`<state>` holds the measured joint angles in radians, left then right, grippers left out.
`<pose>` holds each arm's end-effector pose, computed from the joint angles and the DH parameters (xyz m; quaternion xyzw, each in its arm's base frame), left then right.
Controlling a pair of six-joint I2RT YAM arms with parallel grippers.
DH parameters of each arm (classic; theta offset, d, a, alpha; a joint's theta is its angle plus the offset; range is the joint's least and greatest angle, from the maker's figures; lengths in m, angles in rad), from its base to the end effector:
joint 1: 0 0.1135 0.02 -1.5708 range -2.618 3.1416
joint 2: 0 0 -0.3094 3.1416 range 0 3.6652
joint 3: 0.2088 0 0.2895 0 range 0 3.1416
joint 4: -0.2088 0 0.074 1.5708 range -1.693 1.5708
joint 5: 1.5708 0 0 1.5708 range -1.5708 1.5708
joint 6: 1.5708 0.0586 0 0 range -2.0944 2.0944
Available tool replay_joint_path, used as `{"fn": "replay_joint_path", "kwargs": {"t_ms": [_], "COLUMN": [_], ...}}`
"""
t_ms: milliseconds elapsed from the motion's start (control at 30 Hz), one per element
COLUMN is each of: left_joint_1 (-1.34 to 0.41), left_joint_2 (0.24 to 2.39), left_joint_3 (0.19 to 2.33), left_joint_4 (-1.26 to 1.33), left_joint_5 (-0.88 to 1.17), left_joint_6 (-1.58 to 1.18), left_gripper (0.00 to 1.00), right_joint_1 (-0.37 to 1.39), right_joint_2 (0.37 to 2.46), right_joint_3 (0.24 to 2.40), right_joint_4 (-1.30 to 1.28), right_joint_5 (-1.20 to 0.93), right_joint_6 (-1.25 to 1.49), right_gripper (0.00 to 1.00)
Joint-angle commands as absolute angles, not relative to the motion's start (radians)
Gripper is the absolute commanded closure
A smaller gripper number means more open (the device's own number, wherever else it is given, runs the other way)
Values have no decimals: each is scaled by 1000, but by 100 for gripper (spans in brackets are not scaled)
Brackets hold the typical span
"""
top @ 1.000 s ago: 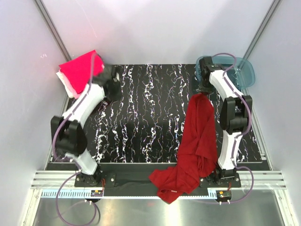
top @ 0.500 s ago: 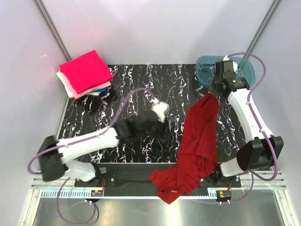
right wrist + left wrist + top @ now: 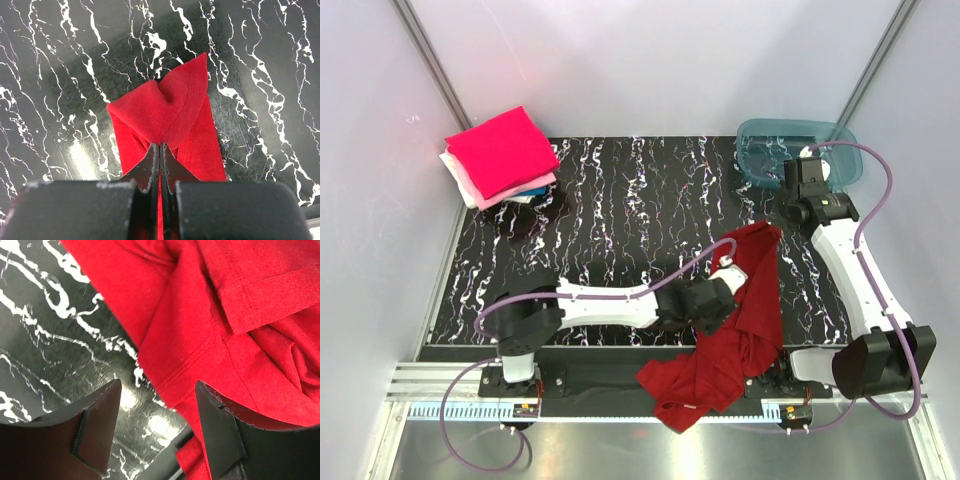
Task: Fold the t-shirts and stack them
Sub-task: Flatten the tshirt out
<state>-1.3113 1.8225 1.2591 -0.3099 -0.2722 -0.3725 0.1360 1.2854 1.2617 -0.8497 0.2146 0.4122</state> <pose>0.1313 -0.4331 0.2127 0.3798 0.8514 -0.1676 0.3206 0.3006 0.0285 0.3631 0.1649 0.9205 -0.0049 0.3543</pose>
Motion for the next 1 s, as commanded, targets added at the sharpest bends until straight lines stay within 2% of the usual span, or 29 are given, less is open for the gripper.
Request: {"fn": "replay_joint_path", "kwargs": {"t_ms": [0,267,467,533,600,700,833,933,967], "left_joint_1": [-1339,-1373,-1411,-1419,-1424,-1424,-1424,-1424,-1422], "left_joint_2": [1857,1905,1960,1985,1985,1979,1990,2005,2017], "left_joint_3": [1360,1401,1451,1482,1480,1470,1480,1497,1512], "left_joint_4": [-319,-342,-393,-420,-416,-407,-413,-420,-429], "left_joint_5": [-391,-410,-460,-460,-453,-456,-488,-509,-517], "left_joint_6": [-319,-273,-238,-235,-235,-241,-242,-238,-235], "left_gripper": [34,34,29,18,12,10,16,27,35], "right_joint_1": [130,129,127,123,124,120,118,117,118], "right_joint_2": [1261,1262,1261,1261,1262,1261,1262,1262,1262], "right_joint_3": [1253,1235,1230,1229,1226,1221,1218,1213,1213], "right_joint_4": [-824,-811,-808,-807,-805,-801,-796,-792,-792], "right_joint_5": [195,178,179,173,170,167,156,153,155], "right_joint_6": [414,419,419,419,419,420,422,422,422], "right_gripper": [100,100,100,100,100,100,100,100,100]}}
